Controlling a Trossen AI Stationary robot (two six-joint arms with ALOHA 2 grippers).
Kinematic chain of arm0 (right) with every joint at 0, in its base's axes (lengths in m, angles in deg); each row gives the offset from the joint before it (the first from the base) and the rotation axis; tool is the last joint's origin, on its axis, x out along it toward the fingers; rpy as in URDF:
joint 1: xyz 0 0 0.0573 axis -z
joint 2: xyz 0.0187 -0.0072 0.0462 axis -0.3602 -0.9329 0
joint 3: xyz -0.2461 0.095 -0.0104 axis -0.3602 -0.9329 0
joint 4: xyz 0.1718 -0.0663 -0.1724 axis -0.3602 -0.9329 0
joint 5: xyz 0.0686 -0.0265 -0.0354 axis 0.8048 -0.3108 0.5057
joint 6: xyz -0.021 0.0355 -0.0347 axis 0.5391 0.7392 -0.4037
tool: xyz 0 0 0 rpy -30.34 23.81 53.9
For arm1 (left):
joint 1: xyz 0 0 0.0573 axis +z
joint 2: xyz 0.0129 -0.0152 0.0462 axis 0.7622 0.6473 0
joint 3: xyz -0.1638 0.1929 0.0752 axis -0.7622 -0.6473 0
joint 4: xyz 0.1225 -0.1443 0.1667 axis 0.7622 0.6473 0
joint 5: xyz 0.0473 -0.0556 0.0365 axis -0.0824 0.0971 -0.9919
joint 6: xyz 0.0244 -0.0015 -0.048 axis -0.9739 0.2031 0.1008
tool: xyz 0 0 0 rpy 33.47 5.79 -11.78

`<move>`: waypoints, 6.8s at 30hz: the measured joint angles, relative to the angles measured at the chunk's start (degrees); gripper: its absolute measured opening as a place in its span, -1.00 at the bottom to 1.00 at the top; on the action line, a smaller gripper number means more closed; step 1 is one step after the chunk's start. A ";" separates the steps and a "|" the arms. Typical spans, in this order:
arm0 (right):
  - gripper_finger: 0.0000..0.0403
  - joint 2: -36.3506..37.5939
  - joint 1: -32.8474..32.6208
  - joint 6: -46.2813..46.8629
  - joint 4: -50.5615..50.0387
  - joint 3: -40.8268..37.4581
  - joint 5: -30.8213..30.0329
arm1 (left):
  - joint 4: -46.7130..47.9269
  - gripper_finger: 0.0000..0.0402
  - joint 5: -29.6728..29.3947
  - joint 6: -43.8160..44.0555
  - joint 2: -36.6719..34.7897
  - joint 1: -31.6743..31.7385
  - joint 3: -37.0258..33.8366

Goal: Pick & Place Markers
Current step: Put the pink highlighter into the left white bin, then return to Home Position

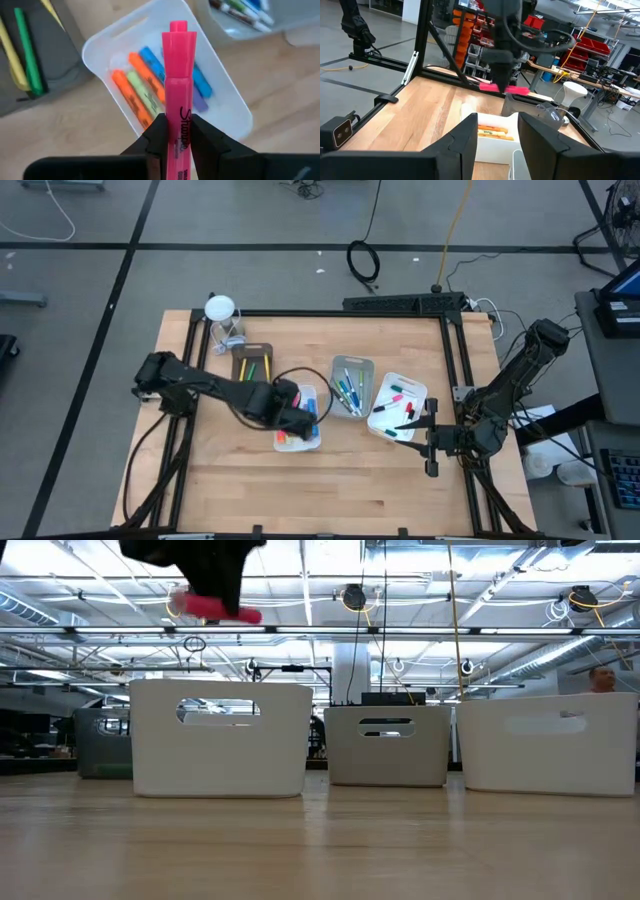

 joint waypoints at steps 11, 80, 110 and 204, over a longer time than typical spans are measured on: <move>-0.37 0.00 -0.01 0.41 -0.46 -0.02 0.00 | 0.27 -0.70 4.12 -4.64 7.00 6.08 0.04; -0.37 0.18 0.00 4.05 -5.34 -0.04 0.02 | -77.12 -0.16 9.00 -82.46 -37.45 1.86 -64.73; -0.37 47.23 -8.81 8.79 -32.08 -8.06 -11.14 | -67.37 -0.16 14.07 -81.61 -102.57 9.87 -91.34; -0.37 52.00 39.87 8.33 -21.18 -27.12 46.52 | -61.89 -0.16 12.54 -83.04 -102.51 9.88 -91.30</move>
